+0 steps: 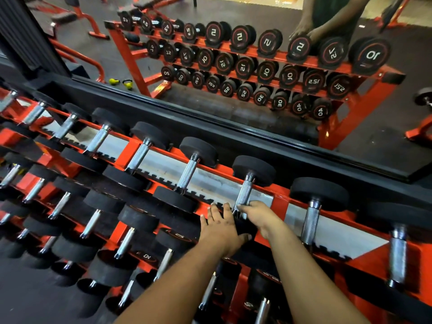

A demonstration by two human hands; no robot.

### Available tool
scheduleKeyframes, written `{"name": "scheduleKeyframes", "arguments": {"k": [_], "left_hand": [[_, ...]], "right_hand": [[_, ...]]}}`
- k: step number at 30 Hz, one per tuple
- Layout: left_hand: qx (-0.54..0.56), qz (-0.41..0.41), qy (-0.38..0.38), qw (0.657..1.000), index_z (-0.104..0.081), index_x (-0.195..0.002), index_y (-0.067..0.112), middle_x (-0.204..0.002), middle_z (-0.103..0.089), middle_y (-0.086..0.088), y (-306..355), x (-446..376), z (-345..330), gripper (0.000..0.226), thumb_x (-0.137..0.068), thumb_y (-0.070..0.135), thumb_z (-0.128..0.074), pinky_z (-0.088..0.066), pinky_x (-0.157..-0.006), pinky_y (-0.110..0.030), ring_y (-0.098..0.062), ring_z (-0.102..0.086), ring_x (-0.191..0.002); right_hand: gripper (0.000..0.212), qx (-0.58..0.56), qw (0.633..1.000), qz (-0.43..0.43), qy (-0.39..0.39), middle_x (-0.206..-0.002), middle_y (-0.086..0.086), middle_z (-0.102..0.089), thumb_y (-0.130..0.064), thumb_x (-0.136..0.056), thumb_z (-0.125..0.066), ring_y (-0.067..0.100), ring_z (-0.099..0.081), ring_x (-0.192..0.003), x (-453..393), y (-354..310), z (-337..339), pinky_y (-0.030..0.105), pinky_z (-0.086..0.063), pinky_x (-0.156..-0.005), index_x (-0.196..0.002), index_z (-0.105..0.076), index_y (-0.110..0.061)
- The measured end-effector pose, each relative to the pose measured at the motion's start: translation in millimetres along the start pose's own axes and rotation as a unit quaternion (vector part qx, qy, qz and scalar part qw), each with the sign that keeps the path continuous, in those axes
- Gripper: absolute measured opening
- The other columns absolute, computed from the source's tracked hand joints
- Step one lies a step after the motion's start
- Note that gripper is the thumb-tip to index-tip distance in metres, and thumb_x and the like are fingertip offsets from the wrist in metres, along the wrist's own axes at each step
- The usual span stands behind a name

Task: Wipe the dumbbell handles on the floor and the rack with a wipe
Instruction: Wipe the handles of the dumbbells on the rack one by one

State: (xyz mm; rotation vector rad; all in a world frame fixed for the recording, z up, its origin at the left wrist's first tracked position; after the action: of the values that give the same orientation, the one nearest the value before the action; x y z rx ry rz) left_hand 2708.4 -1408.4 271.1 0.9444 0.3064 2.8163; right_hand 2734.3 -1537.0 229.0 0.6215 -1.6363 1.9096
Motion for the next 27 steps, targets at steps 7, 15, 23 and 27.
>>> {"name": "scheduleKeyframes", "arguments": {"k": [7,15,23,27], "left_hand": [[0.001,-0.005,0.01,1.0,0.016,-0.16,0.013,-0.165,0.014,-0.028,-1,-2,-2,0.113,-0.09,0.076,-0.046,0.001,-0.125,-0.057,-0.038,0.011,-0.155],[0.005,-0.007,0.011,1.0,0.015,-0.16,0.013,-0.166,0.012,-0.027,-1,-1,0,0.112,-0.09,0.074,-0.048,0.001,-0.125,-0.056,-0.038,0.009,-0.156],[0.001,-0.002,0.01,1.0,0.016,-0.16,0.013,-0.166,0.012,-0.027,-1,-1,1,0.113,-0.09,0.075,-0.047,0.001,-0.125,-0.056,-0.038,0.009,-0.156],[0.012,-0.005,0.017,1.0,0.013,-0.161,0.013,-0.166,0.009,-0.027,-1,-1,0,0.113,-0.09,0.074,-0.049,0.001,-0.125,-0.056,-0.038,0.008,-0.156]], "right_hand": [[0.029,0.091,0.964,0.175,0.177,-0.094,0.005,-0.075,-0.012,-0.102,-0.051,0.026,-0.067,-0.085,17,-25,39,0.041,-0.054,-0.077,-0.121,-0.071,-0.018],[0.059,0.655,0.621,0.432,0.015,-0.164,0.004,-0.03,-0.006,-0.099,-0.043,0.023,-0.02,-0.154,33,-55,-33,0.035,-0.013,-0.123,-0.155,-0.035,-0.02],[0.067,0.712,0.572,0.405,0.045,-0.168,0.005,-0.014,-0.012,-0.098,-0.044,0.02,-0.003,-0.156,19,-66,-26,0.042,0.007,-0.124,-0.16,-0.019,-0.017],[0.061,0.68,0.555,0.466,-0.106,-0.162,-0.01,-0.032,-0.015,-0.099,-0.051,0.012,-0.016,-0.154,32,-42,-35,0.043,-0.007,-0.127,-0.156,-0.035,-0.029]]}}
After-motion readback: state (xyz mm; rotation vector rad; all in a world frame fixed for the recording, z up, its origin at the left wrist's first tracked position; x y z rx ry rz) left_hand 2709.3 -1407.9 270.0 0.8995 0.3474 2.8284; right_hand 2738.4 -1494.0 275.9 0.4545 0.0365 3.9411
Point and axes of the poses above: each hand's wrist, its own x-axis away from the middle knuckle, its own z-axis out of the back of the hand, y = z × x, the point moved 10 cm from there along -x, towards the middle knuckle
